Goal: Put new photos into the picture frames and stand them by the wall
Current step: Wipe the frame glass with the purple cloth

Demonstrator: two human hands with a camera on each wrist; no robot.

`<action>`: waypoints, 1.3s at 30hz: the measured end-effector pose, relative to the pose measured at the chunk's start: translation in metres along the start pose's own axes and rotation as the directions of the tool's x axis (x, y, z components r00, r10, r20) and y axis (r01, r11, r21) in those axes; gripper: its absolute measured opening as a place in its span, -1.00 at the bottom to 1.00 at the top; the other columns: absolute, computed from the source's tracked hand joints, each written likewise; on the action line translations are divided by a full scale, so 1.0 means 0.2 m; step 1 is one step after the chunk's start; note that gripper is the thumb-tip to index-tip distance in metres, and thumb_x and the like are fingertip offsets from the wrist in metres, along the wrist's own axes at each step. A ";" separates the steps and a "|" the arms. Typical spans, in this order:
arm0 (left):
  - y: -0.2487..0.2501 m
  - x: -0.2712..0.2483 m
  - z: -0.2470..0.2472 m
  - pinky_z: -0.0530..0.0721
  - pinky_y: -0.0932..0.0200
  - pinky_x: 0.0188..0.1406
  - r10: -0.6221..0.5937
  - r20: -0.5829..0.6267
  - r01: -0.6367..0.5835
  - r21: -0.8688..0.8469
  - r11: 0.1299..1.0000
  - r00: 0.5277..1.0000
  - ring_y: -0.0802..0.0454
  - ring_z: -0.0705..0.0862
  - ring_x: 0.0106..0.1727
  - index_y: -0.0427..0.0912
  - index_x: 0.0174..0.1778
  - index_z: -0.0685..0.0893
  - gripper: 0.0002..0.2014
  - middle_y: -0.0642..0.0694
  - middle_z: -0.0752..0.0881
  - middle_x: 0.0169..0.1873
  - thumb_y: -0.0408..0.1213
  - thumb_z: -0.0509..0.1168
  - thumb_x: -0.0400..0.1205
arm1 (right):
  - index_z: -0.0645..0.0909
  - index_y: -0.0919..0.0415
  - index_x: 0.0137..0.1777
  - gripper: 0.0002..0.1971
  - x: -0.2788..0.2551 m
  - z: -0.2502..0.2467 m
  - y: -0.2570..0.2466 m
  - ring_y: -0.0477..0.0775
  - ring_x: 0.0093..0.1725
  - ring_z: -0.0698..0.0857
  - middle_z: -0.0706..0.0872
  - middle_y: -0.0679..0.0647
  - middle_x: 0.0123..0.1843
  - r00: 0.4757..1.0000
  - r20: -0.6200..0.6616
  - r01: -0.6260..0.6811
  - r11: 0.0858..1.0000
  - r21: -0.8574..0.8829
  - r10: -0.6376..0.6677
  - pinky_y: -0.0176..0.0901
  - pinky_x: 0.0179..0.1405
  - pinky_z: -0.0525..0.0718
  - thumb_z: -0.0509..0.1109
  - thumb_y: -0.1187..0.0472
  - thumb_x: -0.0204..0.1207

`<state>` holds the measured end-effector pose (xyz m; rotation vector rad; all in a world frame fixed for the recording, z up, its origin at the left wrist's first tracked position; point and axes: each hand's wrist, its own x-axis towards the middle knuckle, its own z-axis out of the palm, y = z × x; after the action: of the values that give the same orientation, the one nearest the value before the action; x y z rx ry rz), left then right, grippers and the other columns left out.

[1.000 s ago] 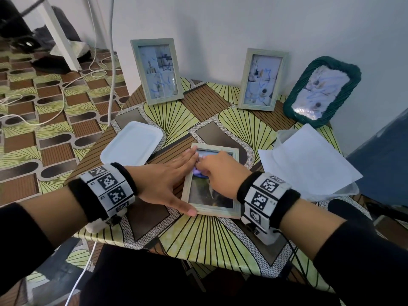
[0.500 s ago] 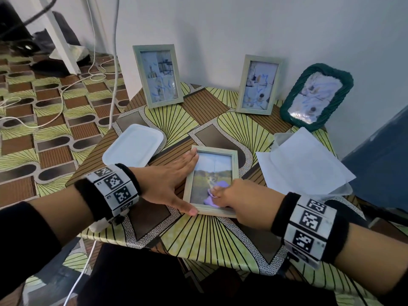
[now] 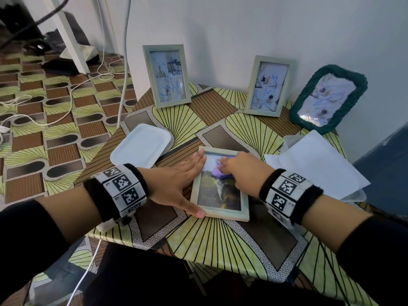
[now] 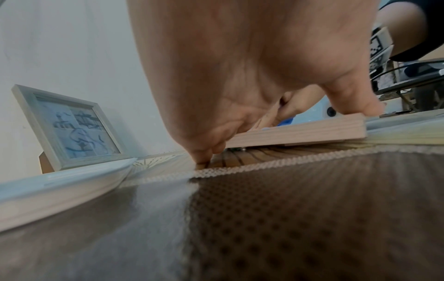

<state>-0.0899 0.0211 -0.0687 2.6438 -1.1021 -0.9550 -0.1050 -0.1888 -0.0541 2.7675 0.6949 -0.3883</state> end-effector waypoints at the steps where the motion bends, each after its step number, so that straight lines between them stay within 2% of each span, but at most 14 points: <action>1: 0.00 0.00 0.00 -0.47 0.35 0.38 -0.001 0.002 0.001 -0.002 1.000 1.000 0.28 -0.57 0.55 0.02 0.49 -0.67 0.30 0.10 -0.69 0.51 0.52 0.27 0.39 | 0.49 0.10 0.47 -0.57 0.02 0.01 0.01 0.23 0.36 0.54 0.56 0.06 0.49 1.000 -0.012 -0.005 1.000 0.025 0.006 0.05 0.35 0.53 0.23 0.29 0.60; 6: 0.00 0.01 0.00 -0.49 0.32 0.36 -0.012 0.011 0.012 -0.005 1.000 1.000 0.30 -0.63 0.48 0.05 0.44 -0.70 0.29 0.09 -0.70 0.50 0.54 0.26 0.38 | 0.55 0.03 0.41 -0.60 0.04 0.03 0.00 0.25 0.32 0.57 0.60 0.10 0.42 0.998 -0.064 -0.017 0.983 0.180 0.028 0.00 0.28 0.56 0.22 0.30 0.61; 9: 0.00 0.00 0.00 -0.47 0.36 0.36 -0.007 0.008 0.007 0.003 1.000 1.000 0.29 -0.61 0.51 0.03 0.47 -0.68 0.29 0.09 -0.70 0.50 0.56 0.24 0.37 | 0.60 0.09 0.27 -0.71 0.05 0.02 -0.06 0.21 0.15 0.63 0.64 0.09 0.24 0.994 -0.092 0.076 0.977 0.197 -0.058 -0.06 0.08 0.57 0.26 0.31 0.60; 11: 0.00 0.00 0.00 -0.45 0.33 0.41 -0.009 0.007 0.008 0.007 1.000 1.000 0.27 -0.58 0.55 0.01 0.50 -0.65 0.30 0.09 -0.69 0.51 0.56 0.24 0.37 | 0.62 0.12 0.16 -0.79 0.04 0.01 -0.10 0.15 0.09 0.63 0.63 0.02 0.23 0.987 -0.113 0.137 0.973 0.185 -0.117 -0.13 -0.02 0.50 0.29 0.32 0.57; 16: 0.00 0.00 0.00 -0.38 0.25 0.52 0.001 0.006 -0.001 0.017 1.000 1.000 0.27 -0.56 0.57 -0.02 0.55 -0.63 0.33 0.12 -0.68 0.52 0.56 0.25 0.37 | 0.54 0.12 0.41 -0.63 -0.05 0.02 -0.12 0.25 0.18 0.61 0.50 0.06 0.49 0.977 -0.069 0.209 0.967 0.148 -0.201 0.02 0.18 0.57 0.16 0.34 0.64; 20: 0.00 0.00 -0.01 -0.36 0.23 0.55 0.003 0.012 -0.004 0.014 1.000 1.000 0.26 -0.56 0.58 -0.03 0.55 -0.65 0.33 0.13 -0.69 0.51 0.55 0.26 0.37 | 0.44 -0.03 0.54 -0.58 -0.15 0.09 -0.11 0.16 0.32 0.59 0.38 -0.09 0.61 0.932 -0.038 0.362 0.925 0.114 -0.360 0.05 0.32 0.53 0.14 0.25 0.72; 24: 0.00 0.00 0.00 -0.37 0.26 0.53 0.006 0.000 -0.006 0.005 1.000 1.000 0.27 -0.56 0.58 -0.02 0.55 -0.64 0.33 0.13 -0.68 0.52 0.54 0.27 0.38 | 0.45 -0.04 0.55 -0.56 -0.22 0.12 -0.06 0.18 0.40 0.58 0.35 -0.07 0.66 0.945 -0.013 0.327 0.936 0.131 -0.328 0.07 0.31 0.56 0.17 0.24 0.70; 26: 0.01 0.00 0.00 -0.39 0.28 0.51 0.011 0.000 -0.011 0.006 1.000 1.000 0.27 -0.57 0.58 -0.01 0.54 -0.65 0.33 0.12 -0.69 0.51 0.54 0.26 0.38 | 0.52 -0.03 0.47 -0.59 -0.24 0.12 -0.07 0.16 0.38 0.58 0.48 -0.02 0.56 0.951 -0.053 0.310 0.940 0.143 -0.305 0.02 0.25 0.58 0.18 0.26 0.66; 28: 0.01 0.00 0.00 -0.43 0.27 0.49 0.007 0.003 -0.007 0.010 1.000 1.000 0.27 -0.57 0.57 0.00 0.54 -0.66 0.32 0.12 -0.70 0.50 0.54 0.26 0.38 | 0.61 -0.04 0.31 -0.64 -0.24 0.11 -0.08 0.13 0.25 0.60 0.60 0.00 0.38 0.957 -0.113 0.280 0.949 0.142 -0.266 -0.15 0.04 0.54 0.20 0.28 0.60; 30: 0.02 0.00 0.00 -0.48 0.27 0.43 0.000 0.003 0.000 0.013 1.000 1.000 0.26 -0.58 0.56 0.00 0.54 -0.66 0.32 0.12 -0.70 0.50 0.54 0.25 0.38 | 0.62 0.02 0.21 -0.68 -0.23 0.10 -0.09 0.12 0.15 0.61 0.61 0.01 0.30 0.973 -0.129 0.210 0.966 0.152 -0.191 -0.21 -0.11 0.36 0.19 0.30 0.56; 32: 0.02 0.00 0.01 -0.49 0.27 0.42 -0.003 0.001 0.003 0.018 1.000 1.000 0.25 -0.58 0.56 -0.01 0.54 -0.65 0.32 0.10 -0.70 0.51 0.54 0.25 0.38 | 0.60 0.06 0.21 -0.70 -0.20 0.10 -0.09 0.15 0.15 0.62 0.60 0.03 0.25 0.987 -0.125 0.125 0.978 0.167 -0.105 -0.17 -0.13 0.33 0.18 0.30 0.56; 36: 0.02 0.00 0.01 -0.41 0.23 0.50 -0.001 0.001 0.001 0.030 1.000 1.000 0.22 -0.58 0.57 -0.01 0.53 -0.66 0.31 0.08 -0.71 0.50 0.55 0.24 0.38 | 0.54 0.09 0.42 -0.59 -0.10 0.09 -0.04 0.18 0.24 0.58 0.58 0.05 0.35 0.995 -0.095 0.038 0.991 0.125 -0.026 -0.15 0.01 0.43 0.25 0.30 0.57; 37: 0.02 0.00 0.01 -0.41 0.23 0.51 0.000 0.002 0.000 0.030 1.000 1.000 0.21 -0.58 0.57 -0.01 0.53 -0.66 0.31 0.07 -0.71 0.50 0.55 0.24 0.38 | 0.52 0.11 0.45 -0.57 -0.07 0.09 -0.03 0.20 0.28 0.57 0.58 0.05 0.39 0.995 -0.096 0.027 0.991 0.133 -0.014 -0.16 0.10 0.48 0.24 0.30 0.57; 39: 0.02 0.00 0.01 -0.41 0.25 0.50 -0.001 0.001 0.001 0.028 1.000 1.000 0.21 -0.58 0.57 -0.02 0.52 -0.67 0.32 0.07 -0.72 0.50 0.55 0.24 0.39 | 0.51 0.13 0.48 -0.55 -0.03 0.08 -0.02 0.23 0.35 0.56 0.57 0.09 0.46 0.996 -0.093 0.005 0.985 0.171 0.011 -0.03 0.30 0.54 0.23 0.32 0.58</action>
<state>-0.0923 0.0181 -0.0689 2.6666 -1.1233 -0.9476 -0.1146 -0.1929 -0.0677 2.9657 0.7095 -0.3342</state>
